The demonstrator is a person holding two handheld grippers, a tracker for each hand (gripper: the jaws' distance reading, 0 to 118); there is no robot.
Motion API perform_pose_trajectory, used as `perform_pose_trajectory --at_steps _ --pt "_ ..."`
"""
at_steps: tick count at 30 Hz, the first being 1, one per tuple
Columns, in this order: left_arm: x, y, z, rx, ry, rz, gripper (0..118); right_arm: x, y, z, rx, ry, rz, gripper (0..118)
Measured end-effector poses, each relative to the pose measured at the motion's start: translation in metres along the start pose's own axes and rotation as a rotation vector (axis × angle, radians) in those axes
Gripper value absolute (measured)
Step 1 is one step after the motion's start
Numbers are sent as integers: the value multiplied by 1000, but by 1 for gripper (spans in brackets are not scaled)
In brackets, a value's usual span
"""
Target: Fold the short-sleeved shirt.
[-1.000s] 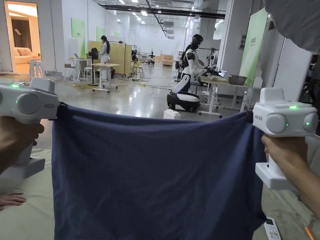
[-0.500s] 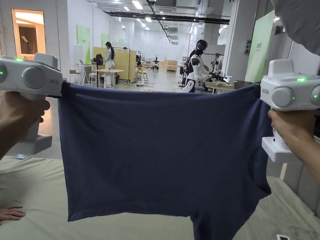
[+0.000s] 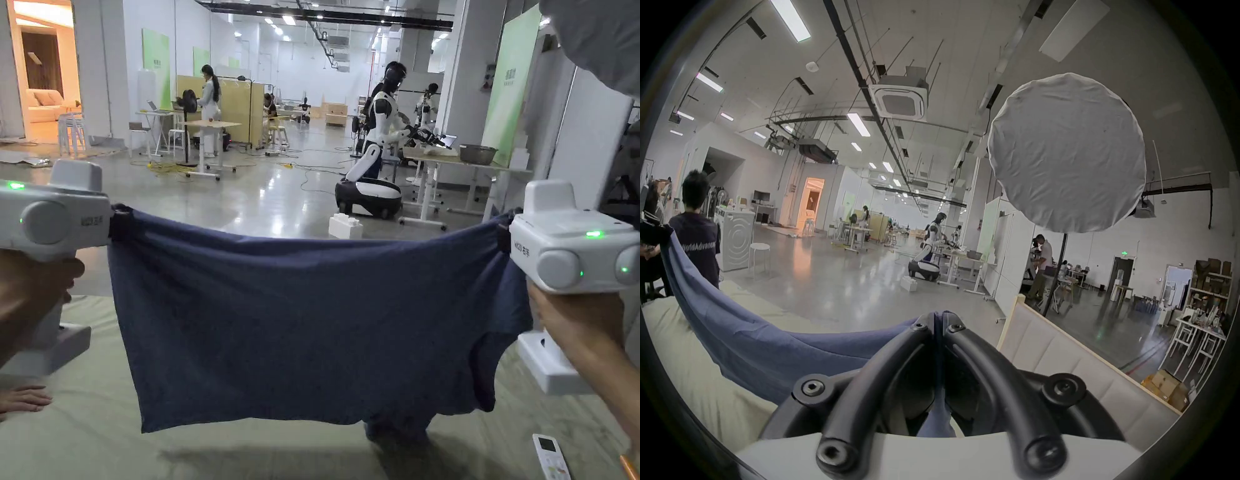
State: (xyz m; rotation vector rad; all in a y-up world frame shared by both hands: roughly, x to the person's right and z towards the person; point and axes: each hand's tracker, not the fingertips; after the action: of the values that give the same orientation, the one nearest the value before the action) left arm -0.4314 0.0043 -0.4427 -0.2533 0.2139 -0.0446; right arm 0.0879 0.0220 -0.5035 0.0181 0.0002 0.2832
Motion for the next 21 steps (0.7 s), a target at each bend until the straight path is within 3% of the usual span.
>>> perform_pose_trajectory --at_steps 9,18,21 --pt "-6 -116 80 -75 -47 23 5 0 -89 108 -90 56 20 4" --pt "-15 -245 170 -268 -95 74 5 -4 -195 224 -363 145 -26 4" --pt "-24 -290 191 -351 -93 80 5 -11 -225 257 -401 146 44 4"
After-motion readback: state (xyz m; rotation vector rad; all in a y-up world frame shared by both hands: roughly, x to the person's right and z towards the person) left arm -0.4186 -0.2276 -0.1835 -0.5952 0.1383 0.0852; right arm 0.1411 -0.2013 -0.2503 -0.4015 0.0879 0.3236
